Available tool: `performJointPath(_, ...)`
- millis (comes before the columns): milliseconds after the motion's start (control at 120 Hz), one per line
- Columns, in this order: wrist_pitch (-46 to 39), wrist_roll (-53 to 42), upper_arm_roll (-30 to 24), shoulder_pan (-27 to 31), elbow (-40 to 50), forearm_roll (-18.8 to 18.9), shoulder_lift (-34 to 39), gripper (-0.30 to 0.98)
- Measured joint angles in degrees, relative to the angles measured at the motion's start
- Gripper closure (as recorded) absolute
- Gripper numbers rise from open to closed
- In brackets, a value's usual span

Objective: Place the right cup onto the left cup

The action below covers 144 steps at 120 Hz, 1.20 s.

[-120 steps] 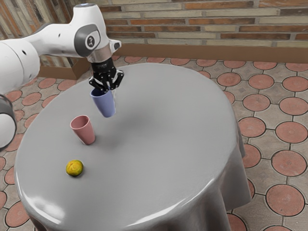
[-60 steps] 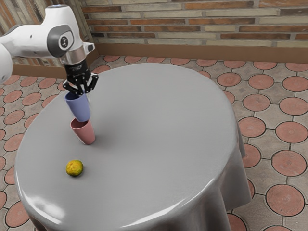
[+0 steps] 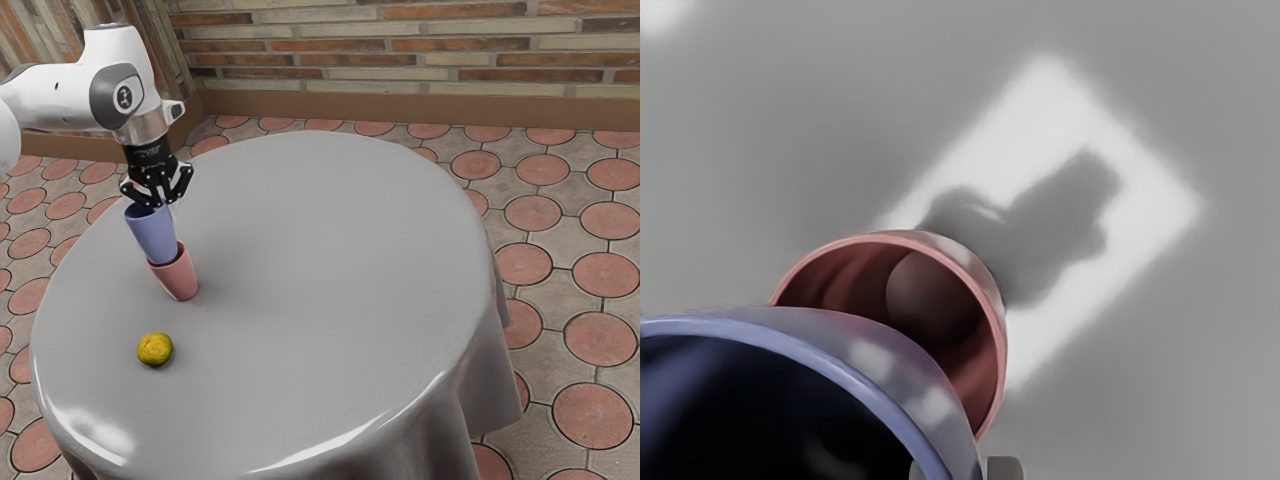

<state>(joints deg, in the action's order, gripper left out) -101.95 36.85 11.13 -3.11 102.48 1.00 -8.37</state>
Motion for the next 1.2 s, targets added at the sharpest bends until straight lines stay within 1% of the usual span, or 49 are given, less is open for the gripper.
performJointPath(475,-3.14,0.31,0.03,0.39,0.46,-0.01,-0.49,0.79)
performJointPath(833,-5.76,0.64,0.08,0.56,2.59,-0.31,-0.66,0.78)
performJointPath(983,-6.42,0.69,0.11,0.55,2.82,-0.48,-0.63,0.45)
performJointPath(1033,-6.54,0.7,0.11,0.55,2.81,-0.51,-0.61,0.36)
performJointPath(1108,-6.66,0.72,0.12,0.57,2.79,-0.53,-0.49,0.26)
performJointPath(1200,-6.76,0.74,0.12,0.61,2.77,-0.55,-0.44,0.17)
